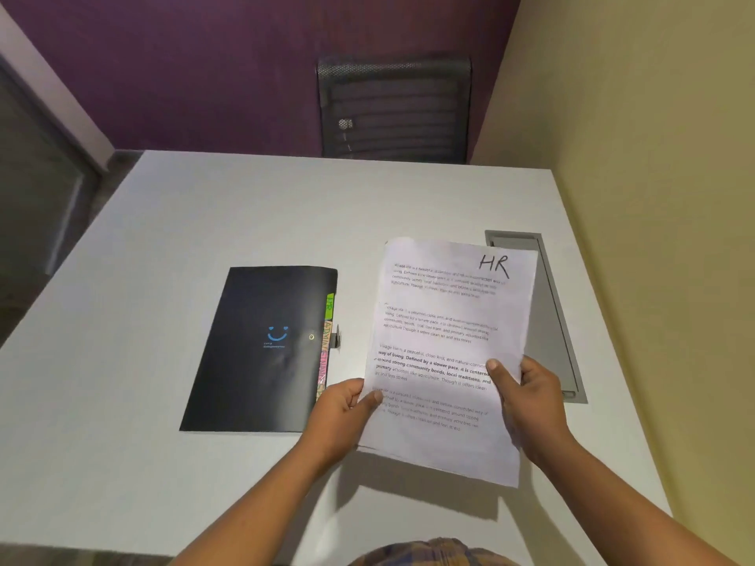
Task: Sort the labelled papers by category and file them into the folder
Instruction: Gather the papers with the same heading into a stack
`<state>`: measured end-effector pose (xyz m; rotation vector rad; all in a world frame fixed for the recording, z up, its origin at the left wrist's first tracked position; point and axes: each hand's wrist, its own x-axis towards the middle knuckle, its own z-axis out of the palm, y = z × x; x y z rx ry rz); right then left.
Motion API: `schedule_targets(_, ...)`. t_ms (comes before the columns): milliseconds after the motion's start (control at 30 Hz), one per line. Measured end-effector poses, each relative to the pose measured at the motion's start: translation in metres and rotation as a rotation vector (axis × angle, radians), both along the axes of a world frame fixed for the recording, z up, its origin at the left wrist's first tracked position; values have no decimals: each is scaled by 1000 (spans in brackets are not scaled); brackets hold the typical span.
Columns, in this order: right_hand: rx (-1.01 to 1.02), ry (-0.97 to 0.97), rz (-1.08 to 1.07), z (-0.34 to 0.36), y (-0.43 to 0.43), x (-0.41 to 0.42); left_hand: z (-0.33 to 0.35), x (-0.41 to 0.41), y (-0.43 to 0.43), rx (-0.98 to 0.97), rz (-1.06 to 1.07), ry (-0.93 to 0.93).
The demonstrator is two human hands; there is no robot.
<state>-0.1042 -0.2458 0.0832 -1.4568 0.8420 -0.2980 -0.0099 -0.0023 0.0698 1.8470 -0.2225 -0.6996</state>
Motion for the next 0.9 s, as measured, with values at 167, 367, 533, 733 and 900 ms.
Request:
schedule_targets(167,-126,139,113,-3,8,-2,7,0,2,-100,142,40)
schedule_targets(367,-182,142,81,-2,18,-5,-4,1,13,84,150,25)
schedule_targets(533,-168,150,46,-2,19,-13,-17,7,29,159,224,79)
schedule_targets(733,-158,164,16,0,18,-25,-33,25,49,591,338,-277)
schedule_targets(900,-182,172,11,-2,14,-32,-45,38,54,919,225,-295)
